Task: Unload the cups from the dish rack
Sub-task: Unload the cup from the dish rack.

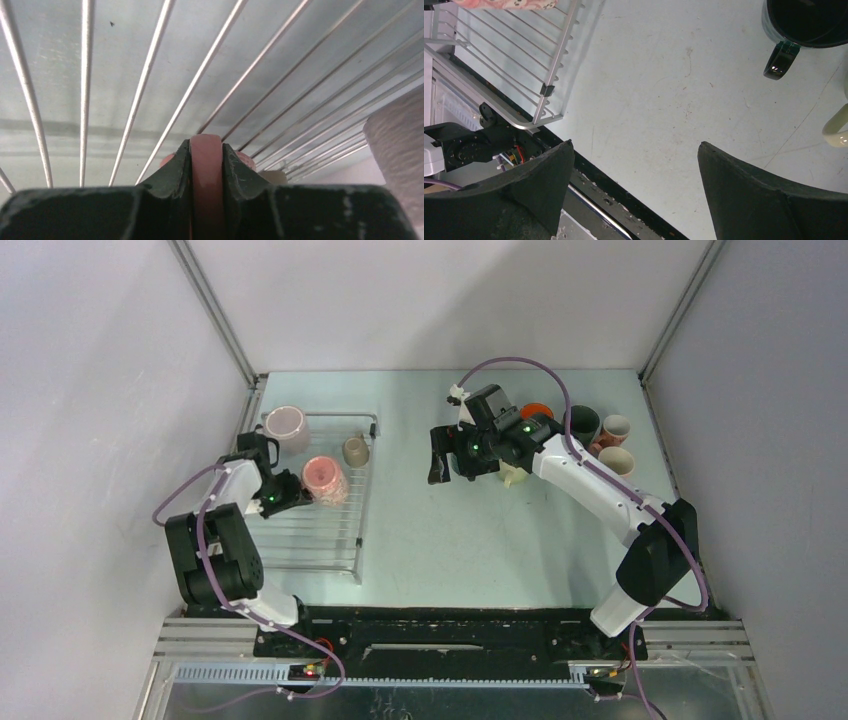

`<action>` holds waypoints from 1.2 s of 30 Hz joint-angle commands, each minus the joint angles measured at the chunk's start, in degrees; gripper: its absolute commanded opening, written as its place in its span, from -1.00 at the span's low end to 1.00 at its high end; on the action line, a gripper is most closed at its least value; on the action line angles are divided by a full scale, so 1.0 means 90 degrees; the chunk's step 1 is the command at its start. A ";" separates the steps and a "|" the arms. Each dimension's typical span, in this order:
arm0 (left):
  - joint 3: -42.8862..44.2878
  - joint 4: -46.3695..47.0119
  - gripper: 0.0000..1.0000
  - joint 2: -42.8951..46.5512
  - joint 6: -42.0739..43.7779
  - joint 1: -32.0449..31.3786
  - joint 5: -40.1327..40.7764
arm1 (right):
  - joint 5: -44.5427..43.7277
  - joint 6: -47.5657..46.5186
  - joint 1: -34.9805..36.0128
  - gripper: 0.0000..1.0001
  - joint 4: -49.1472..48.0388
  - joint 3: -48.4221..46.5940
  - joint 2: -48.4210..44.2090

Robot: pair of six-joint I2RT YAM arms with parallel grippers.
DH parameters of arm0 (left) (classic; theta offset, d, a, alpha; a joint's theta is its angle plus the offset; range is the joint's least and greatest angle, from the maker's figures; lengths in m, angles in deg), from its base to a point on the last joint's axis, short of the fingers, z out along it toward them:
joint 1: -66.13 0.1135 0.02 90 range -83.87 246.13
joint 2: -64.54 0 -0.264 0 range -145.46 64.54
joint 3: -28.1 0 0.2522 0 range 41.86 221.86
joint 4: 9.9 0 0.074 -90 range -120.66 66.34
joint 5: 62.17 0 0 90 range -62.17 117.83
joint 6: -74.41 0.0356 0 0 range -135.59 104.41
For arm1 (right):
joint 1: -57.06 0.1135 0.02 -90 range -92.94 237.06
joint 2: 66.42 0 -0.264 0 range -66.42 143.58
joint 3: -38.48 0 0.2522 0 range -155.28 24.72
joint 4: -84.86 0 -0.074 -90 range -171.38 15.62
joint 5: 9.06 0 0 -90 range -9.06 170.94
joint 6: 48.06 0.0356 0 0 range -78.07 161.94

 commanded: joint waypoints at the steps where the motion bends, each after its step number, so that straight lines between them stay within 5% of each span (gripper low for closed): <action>1: -0.0124 0.0177 -0.81 0.0056 0.0127 0.0008 -0.0121 | -0.0037 -0.0190 0.0075 0.99 -0.0015 -0.0128 0.0003; 4: 0.0007 0.0139 -1.00 0.0085 0.0329 0.0017 -0.0163 | -0.0054 -0.0185 0.0070 0.99 -0.0015 -0.0130 -0.0008; 36: 0.1961 -0.0328 -1.00 0.1259 0.3970 -0.0597 -0.0694 | 0.0102 -0.0025 0.0074 0.99 -0.0241 -0.0474 -0.0006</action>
